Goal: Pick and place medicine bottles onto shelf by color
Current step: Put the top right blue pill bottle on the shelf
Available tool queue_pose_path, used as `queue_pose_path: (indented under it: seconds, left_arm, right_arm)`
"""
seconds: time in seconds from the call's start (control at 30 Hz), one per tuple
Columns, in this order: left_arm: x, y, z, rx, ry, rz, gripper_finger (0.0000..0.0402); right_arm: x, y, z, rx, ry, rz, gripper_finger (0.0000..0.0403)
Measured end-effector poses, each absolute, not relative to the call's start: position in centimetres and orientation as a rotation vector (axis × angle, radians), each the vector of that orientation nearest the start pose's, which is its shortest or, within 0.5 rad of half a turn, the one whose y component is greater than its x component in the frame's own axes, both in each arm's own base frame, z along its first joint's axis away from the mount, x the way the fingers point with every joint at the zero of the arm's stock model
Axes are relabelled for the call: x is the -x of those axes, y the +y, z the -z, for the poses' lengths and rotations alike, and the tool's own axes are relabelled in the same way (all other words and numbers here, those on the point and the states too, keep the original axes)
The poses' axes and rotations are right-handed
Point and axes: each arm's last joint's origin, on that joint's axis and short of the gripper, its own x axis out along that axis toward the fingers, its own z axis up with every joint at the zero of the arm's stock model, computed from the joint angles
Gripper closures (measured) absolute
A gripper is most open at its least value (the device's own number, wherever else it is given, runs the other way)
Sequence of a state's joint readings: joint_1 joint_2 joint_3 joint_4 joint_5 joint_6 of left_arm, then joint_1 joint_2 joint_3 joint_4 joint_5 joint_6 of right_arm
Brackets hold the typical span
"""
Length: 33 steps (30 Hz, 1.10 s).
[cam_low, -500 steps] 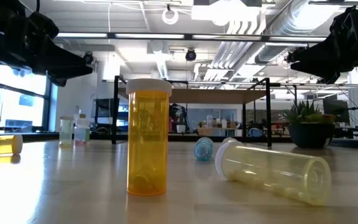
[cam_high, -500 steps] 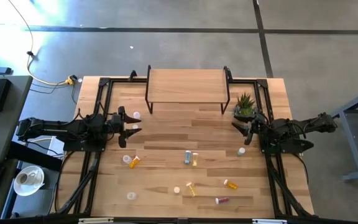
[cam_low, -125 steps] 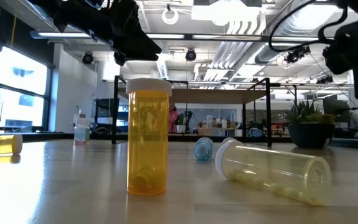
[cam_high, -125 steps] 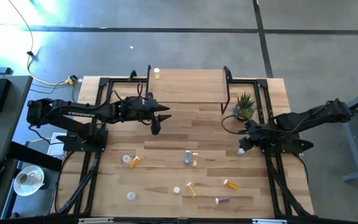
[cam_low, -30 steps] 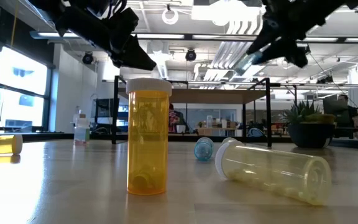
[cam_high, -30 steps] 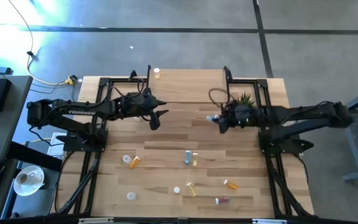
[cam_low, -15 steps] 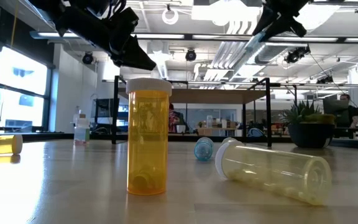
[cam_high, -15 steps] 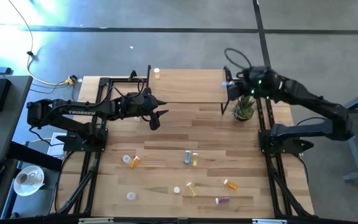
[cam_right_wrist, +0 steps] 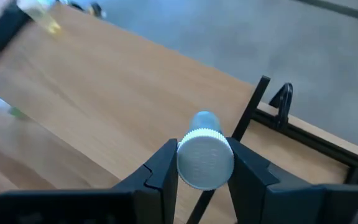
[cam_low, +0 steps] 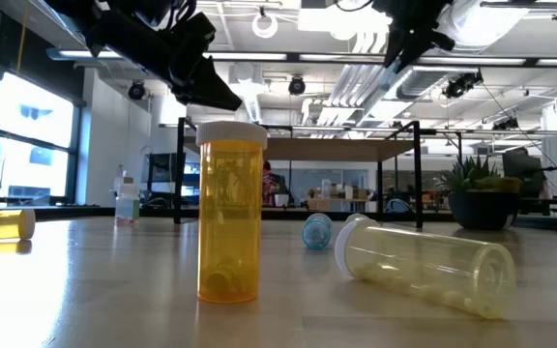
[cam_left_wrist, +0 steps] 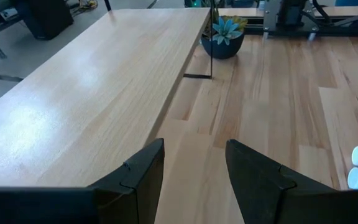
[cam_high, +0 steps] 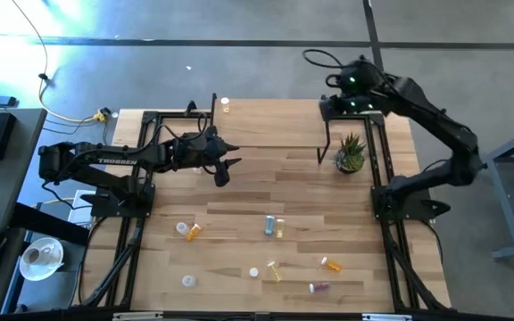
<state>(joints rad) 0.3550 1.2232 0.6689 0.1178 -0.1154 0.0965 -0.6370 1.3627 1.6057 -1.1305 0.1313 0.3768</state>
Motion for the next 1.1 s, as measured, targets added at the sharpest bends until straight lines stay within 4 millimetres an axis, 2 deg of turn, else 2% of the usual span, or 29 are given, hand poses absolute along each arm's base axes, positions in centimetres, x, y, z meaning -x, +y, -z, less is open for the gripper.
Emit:
queue_pose_path:
  seconds: [0.33,0.57,0.9,1.1]
  left_arm:
    - [-23.9,9.2,-23.1,-0.023,0.481,-0.441,0.0241]
    - [-23.9,9.2,-23.1,-0.024,0.481,-0.438,0.0241]
    - [-23.9,9.2,-23.1,-0.024,0.480,-0.439,0.0241]
    - [-23.9,9.2,-23.1,-0.024,0.480,-0.441,0.0241]
  right_arm:
    - [-24.2,-18.8,-39.4,-0.567,0.965,0.837,0.0306]
    - [-26.6,-20.6,-37.4,-0.595,1.051,0.716,0.0306]
    - [-27.0,-24.4,-33.9,-0.672,1.140,0.704,0.0306]
    - [-26.5,-25.4,-33.3,-0.679,1.156,0.713,0.0306]
